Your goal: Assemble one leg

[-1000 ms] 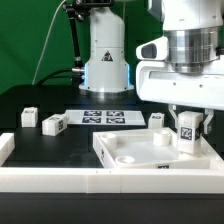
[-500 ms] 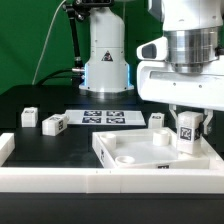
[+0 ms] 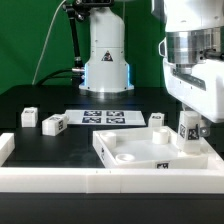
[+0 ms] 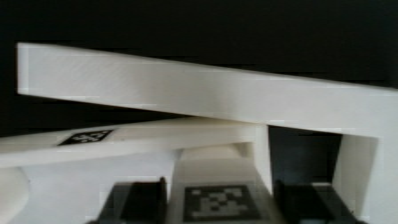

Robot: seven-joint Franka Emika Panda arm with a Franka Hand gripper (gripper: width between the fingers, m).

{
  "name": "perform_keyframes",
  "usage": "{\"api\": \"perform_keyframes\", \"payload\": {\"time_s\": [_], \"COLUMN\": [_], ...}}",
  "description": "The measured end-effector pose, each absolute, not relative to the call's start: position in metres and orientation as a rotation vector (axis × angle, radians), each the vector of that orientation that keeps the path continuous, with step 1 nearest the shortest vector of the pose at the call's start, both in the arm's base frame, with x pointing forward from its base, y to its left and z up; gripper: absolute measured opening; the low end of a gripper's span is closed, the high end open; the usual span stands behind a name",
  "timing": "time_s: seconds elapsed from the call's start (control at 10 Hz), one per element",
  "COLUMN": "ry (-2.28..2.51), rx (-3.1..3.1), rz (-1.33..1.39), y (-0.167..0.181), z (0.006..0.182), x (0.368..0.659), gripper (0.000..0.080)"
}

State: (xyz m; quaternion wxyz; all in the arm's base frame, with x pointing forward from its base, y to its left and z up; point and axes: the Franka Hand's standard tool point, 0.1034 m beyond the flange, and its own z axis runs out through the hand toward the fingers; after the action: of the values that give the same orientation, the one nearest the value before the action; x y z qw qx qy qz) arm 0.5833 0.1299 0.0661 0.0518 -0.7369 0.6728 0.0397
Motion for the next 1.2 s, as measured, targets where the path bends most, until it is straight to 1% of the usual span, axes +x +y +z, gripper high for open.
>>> {"api": "perform_keyframes", "payload": {"time_s": [0.2, 0.3, 0.4, 0.5, 0.6, 0.7, 0.8, 1.2], "ry": [2.122, 2.061, 1.997, 1.942, 1.788, 1.633, 1.528, 0.963], "rx": [-2.175, -2.231, -2.284, -2.332, -2.449, -2.553, -2.617, -2.872], "rz": [0.127, 0.122, 0.115, 0.111, 0.100, 0.089, 0.081, 0.045], "y": [0.132, 0.131, 0.130, 0.128, 0.127, 0.126, 0.124, 0.117], "z": [0.066, 0.066, 0.066, 0.065, 0.065, 0.064, 0.062, 0.061], "x": [0.583, 0.583, 0.583, 0.583, 0.583, 0.582, 0.580, 0.580], "gripper": [0.0291, 0.0355, 0.0355, 0.0556, 0.0624, 0.0624, 0.0644, 0.0649]}}
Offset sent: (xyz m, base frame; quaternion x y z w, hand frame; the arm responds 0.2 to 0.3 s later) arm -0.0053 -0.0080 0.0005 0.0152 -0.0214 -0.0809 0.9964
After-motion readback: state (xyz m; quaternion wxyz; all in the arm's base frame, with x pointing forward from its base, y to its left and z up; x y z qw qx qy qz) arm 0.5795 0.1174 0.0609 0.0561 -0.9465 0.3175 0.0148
